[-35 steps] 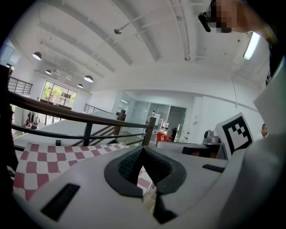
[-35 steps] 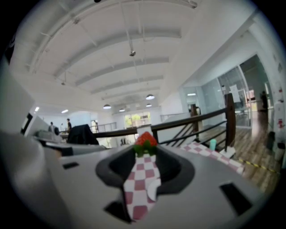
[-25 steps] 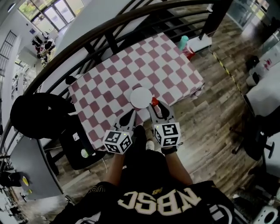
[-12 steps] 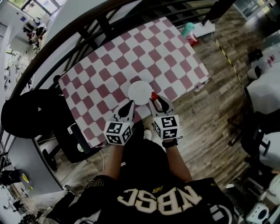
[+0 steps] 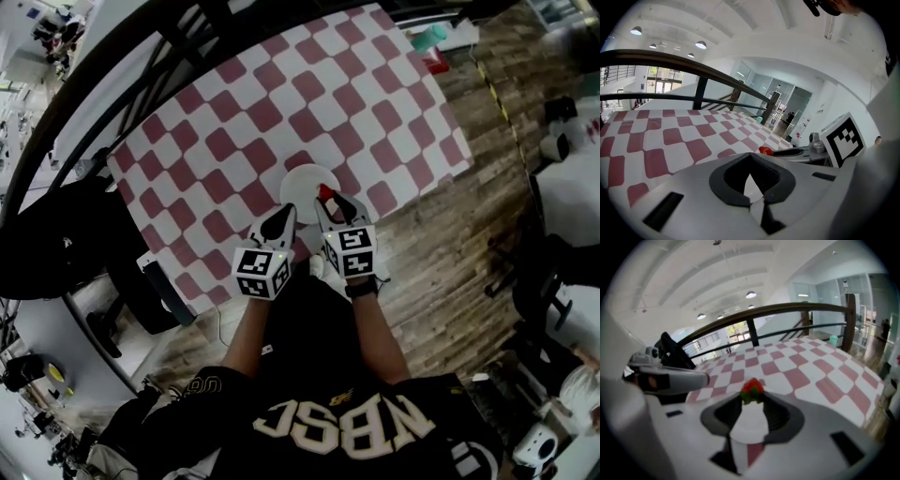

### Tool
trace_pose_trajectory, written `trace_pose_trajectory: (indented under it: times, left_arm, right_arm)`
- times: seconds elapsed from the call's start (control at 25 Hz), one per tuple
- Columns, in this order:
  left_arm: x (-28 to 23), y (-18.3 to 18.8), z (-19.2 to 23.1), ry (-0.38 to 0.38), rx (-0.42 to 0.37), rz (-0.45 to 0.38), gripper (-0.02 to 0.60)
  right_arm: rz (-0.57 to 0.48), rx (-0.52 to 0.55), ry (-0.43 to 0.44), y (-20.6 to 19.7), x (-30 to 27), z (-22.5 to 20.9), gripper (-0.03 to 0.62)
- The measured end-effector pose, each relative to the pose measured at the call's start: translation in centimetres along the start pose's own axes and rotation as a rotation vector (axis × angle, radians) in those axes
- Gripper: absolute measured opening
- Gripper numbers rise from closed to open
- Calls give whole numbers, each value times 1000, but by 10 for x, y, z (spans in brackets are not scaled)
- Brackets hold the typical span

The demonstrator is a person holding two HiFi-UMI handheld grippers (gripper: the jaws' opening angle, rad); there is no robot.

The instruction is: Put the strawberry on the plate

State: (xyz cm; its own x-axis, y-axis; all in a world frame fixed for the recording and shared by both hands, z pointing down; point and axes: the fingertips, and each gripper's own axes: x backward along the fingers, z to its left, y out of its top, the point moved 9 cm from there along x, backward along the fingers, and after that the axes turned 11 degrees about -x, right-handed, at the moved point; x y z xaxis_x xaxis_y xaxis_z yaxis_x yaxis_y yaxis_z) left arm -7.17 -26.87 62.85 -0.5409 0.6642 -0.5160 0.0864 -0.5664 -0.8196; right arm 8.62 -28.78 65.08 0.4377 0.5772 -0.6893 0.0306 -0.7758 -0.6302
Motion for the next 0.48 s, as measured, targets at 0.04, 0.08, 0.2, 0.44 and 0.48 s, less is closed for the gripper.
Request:
trace_pose_trajectory:
  times: [0.04, 0.08, 0.2, 0.44, 0.48]
  left_arm:
    - [-3, -4, 4, -1, 9, 9, 9]
    - [-6, -7, 8, 0, 18, 17, 9]
    - [-13, -16, 21, 3, 41, 37, 9]
    - [-23, -29, 37, 3, 65, 70, 9]
    - [-22, -29, 38, 3, 70, 71, 9]
  right_arm:
    - [29, 5, -1, -3, -8, -1, 146]
    - [56, 11, -2, -6, -17, -2, 147]
    - [125, 40, -10, -15, -39, 0, 147]
    - [226, 99, -54, -32, -63, 5, 147]
    - [236, 101, -61, -33, -65, 5, 147]
